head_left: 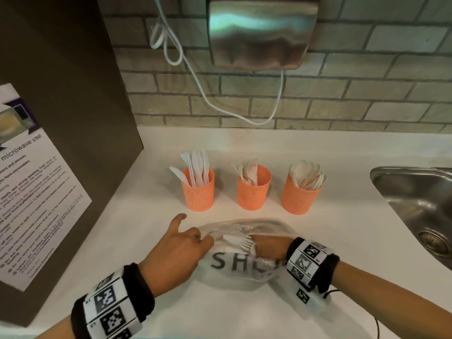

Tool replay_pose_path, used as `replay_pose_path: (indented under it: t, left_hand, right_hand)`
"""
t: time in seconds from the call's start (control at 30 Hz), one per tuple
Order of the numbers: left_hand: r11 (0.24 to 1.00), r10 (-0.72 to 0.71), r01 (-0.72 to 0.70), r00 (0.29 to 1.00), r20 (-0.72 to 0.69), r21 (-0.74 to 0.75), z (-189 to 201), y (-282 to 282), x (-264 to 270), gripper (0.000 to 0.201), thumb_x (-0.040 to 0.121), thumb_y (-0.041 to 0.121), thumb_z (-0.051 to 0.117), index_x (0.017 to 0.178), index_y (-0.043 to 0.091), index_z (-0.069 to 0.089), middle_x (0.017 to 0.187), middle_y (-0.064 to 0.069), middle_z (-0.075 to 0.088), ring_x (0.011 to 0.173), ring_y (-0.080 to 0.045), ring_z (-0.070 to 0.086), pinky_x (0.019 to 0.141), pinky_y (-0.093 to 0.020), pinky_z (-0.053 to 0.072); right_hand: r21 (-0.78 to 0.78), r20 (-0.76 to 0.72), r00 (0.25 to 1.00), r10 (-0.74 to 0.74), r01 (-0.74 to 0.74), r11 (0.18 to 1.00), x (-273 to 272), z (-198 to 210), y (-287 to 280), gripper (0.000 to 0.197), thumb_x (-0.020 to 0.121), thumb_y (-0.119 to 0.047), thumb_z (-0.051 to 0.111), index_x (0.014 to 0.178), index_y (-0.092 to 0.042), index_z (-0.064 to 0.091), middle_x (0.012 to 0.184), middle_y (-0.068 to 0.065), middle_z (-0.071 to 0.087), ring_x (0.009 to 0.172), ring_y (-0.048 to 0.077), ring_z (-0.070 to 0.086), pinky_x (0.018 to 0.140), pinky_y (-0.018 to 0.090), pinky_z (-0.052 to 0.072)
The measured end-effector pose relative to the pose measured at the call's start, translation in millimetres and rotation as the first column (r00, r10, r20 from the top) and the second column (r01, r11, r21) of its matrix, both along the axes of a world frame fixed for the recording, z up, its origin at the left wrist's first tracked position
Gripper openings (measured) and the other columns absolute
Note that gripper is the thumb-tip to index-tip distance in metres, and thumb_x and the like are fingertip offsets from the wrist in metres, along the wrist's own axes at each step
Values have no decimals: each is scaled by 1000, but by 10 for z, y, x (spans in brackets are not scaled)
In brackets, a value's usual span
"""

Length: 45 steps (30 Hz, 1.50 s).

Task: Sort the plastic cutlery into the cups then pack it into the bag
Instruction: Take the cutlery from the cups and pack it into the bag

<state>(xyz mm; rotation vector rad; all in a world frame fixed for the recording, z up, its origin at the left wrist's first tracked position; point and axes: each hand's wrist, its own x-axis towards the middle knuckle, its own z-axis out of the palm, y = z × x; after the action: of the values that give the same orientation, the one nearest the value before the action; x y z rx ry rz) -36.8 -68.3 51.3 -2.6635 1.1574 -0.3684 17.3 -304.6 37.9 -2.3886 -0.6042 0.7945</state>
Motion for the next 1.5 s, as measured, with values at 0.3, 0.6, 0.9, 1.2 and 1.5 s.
replay_pose_path:
  t: [0.3,0.6,0.9,1.2,1.5]
  left_hand:
    - [992,128,-127,990,55,-26,-59,51,91,36,34,12,78,63,28,64,47,10,54,59,-10,61,94,-52,36]
    - [990,19,-14,999,34,-137,-345,-26,27,44,34,6,79,68,29,66,74,11,68,98,-17,67,97,-42,30]
    - [963,40,-61,995,-87,-261,-465,-93,-28,42,34,5,82,65,28,66,73,11,68,91,-16,69,90,-31,44]
    - [941,66,-79,996,-52,-328,-514,30,-107,24,53,9,71,67,29,67,69,14,65,92,-12,63,82,-22,32]
    - [948,115,-146,985,-125,-283,-530,24,-97,41,32,12,88,63,29,68,65,15,66,84,-11,66,80,-23,32]
  right_hand:
    - [44,-10,1000,-4,5,999,-13,-90,-96,44,88,-17,40,126,2,46,126,17,56,113,30,53,105,37,38]
    - [348,66,987,-149,118,930,12,-65,-151,56,71,-3,72,118,-23,49,104,-15,57,89,-15,53,83,5,41]
    - [296,105,968,-230,191,936,39,-487,-78,69,64,-21,79,126,-17,51,127,-5,57,115,10,54,103,27,40]
    - [174,199,958,-207,173,969,36,-387,-44,45,65,-25,78,108,-17,64,110,-3,66,98,15,60,89,30,48]
    - [6,202,976,-78,78,997,17,-387,16,47,73,-29,76,112,-11,57,114,6,66,101,23,60,85,30,48]
